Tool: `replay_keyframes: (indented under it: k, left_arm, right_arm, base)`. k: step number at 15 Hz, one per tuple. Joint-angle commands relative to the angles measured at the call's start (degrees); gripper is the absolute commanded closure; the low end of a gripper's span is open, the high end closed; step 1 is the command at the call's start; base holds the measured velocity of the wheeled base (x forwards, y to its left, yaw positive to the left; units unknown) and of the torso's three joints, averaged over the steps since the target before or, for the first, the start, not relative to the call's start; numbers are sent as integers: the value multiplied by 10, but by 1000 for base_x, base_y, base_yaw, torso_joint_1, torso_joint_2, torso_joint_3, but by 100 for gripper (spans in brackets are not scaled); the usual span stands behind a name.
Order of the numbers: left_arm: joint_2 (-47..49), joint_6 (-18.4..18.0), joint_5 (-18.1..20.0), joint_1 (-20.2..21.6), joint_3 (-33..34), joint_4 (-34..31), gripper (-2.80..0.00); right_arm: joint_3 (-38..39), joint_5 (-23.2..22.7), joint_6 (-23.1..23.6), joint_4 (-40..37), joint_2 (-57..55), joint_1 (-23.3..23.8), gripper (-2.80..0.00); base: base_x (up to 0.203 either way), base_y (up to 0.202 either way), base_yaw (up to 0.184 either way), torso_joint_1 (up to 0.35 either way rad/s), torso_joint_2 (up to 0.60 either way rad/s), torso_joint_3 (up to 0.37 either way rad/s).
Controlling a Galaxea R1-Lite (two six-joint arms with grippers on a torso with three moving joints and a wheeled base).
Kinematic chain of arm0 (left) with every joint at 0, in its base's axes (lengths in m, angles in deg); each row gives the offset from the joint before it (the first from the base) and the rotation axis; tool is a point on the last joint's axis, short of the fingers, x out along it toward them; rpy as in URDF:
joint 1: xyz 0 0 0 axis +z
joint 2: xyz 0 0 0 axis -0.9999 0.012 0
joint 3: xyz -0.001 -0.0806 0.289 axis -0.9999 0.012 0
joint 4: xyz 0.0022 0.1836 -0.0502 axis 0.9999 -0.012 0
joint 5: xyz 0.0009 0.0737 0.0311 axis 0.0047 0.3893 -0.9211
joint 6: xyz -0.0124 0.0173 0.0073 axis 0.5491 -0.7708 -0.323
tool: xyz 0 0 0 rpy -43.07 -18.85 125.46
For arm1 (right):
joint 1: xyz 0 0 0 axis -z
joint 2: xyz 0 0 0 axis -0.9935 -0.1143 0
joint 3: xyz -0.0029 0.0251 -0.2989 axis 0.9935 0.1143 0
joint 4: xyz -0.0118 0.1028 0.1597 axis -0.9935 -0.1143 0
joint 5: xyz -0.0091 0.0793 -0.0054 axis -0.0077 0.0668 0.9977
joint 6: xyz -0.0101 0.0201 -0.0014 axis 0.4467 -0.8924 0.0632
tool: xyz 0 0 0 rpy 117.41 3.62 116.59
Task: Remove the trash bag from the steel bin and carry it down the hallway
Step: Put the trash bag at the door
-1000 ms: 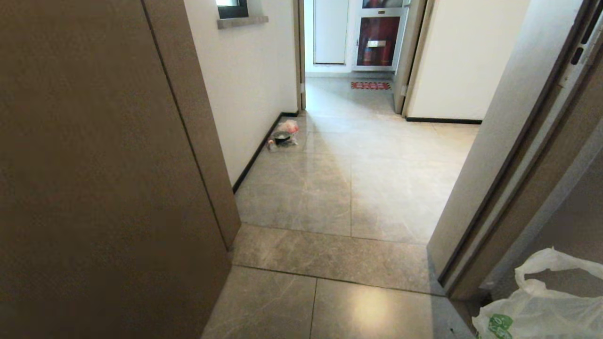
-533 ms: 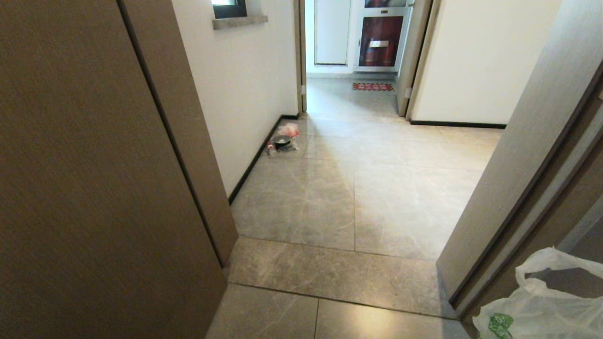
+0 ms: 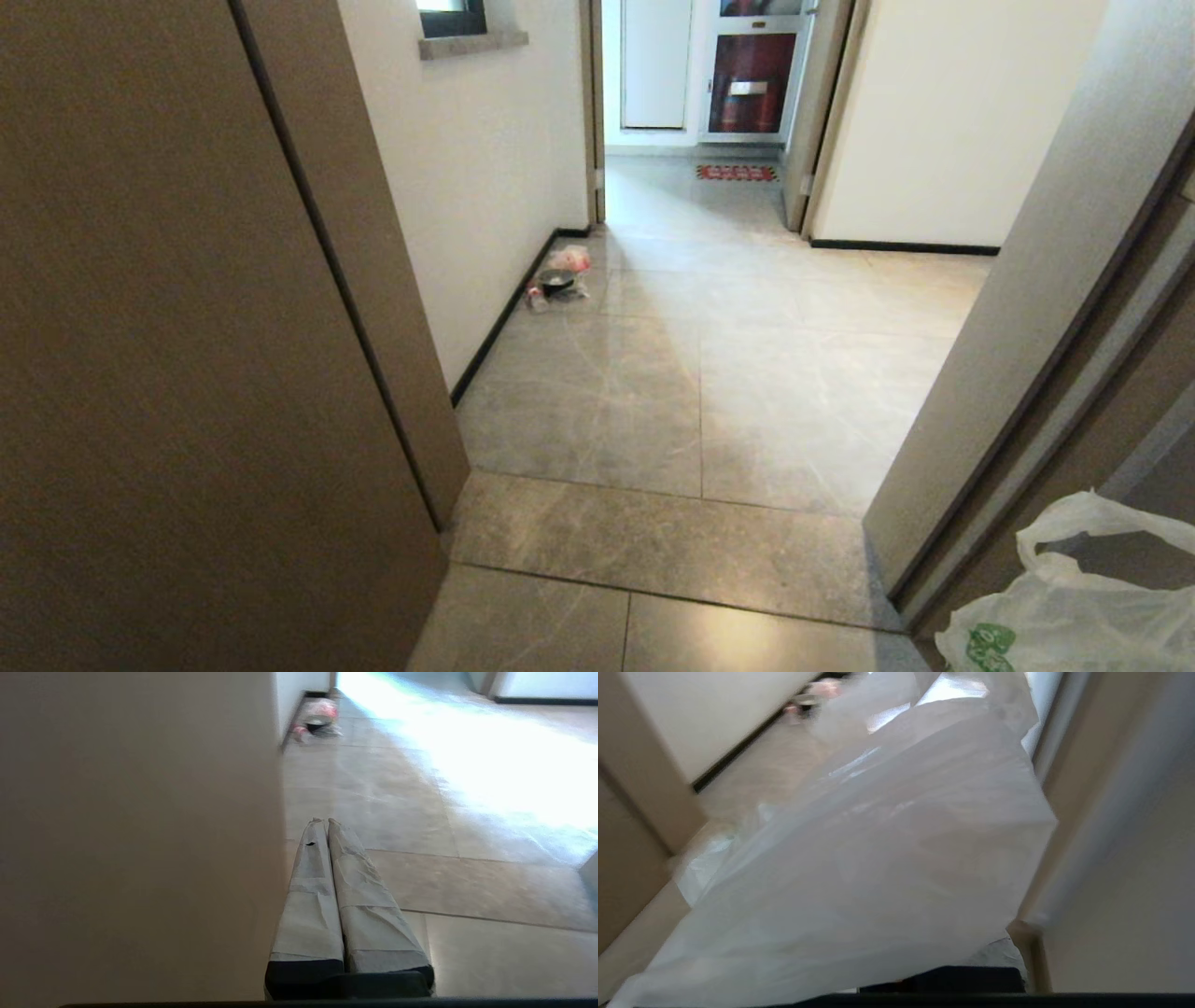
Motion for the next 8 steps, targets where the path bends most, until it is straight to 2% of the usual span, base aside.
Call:
replay_keyframes:
  k: [1,6,8]
  left_arm:
    - [1,0,0,0,0,1,0]
    - [0,0,0,0,0,1,0]
    - [0,0,0,0,0,1,0]
  right_arm:
    - [0,0,1,0,-1,0,0]
    - [1,-1,1,0,-1,0,0]
    - [1,-1,1,0,-1,0,0]
  base:
    - [-9,4,-105,3,5,-3]
    - [0,11,-196,2,0,1]
    - [1,8,-150,1,1,1]
